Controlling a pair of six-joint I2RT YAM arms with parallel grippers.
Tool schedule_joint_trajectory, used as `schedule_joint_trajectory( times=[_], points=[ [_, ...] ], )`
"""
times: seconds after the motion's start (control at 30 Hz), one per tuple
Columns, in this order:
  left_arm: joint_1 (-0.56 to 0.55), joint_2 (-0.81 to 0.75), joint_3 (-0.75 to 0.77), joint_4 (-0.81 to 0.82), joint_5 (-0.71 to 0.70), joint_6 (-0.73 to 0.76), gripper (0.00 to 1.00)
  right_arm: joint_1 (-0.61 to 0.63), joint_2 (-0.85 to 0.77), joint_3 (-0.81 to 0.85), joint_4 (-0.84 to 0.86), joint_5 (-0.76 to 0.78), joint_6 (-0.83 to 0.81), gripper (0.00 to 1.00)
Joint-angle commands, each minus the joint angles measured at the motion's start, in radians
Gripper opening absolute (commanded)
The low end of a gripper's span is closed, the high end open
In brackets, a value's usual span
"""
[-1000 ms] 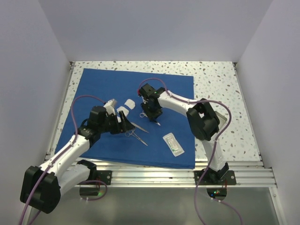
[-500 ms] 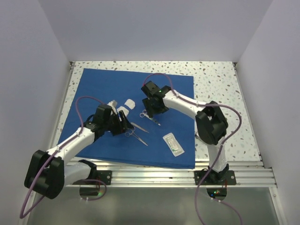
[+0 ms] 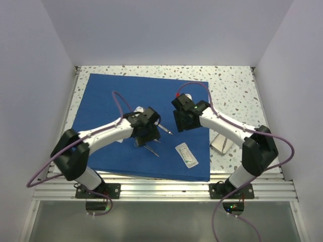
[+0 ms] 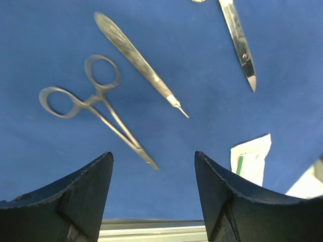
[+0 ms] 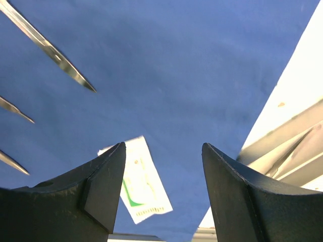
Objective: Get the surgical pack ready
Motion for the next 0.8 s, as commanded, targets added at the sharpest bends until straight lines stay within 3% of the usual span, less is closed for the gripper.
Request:
schedule_joint_trajectory(
  times=[0.0,0.37,0.63,0.77],
  points=[
    [-0.069,0.159,0.141,-0.231,-0.079,-0.165,0.70,-0.033,-0.096,-0.068,0.025,-0.016,0.014,0.65],
    [-0.149,0.199,0.110,-0.219,-0.079,-0.352,0.67,-0.113,-0.280,-0.252,0.108,-0.119,-0.049,0.65],
    [-0.150,0.221,0.069,-0.180,-0.065,-0.413,0.46,-0.117,-0.311,-0.309,0.139,-0.150,-0.063,0.65],
    [-0.149,0.231,0.075,-0.185,-0.072,-0.430,0.45,-0.116,-0.308,-0.318,0.146,-0.156,-0.069,0.65]
  ],
)
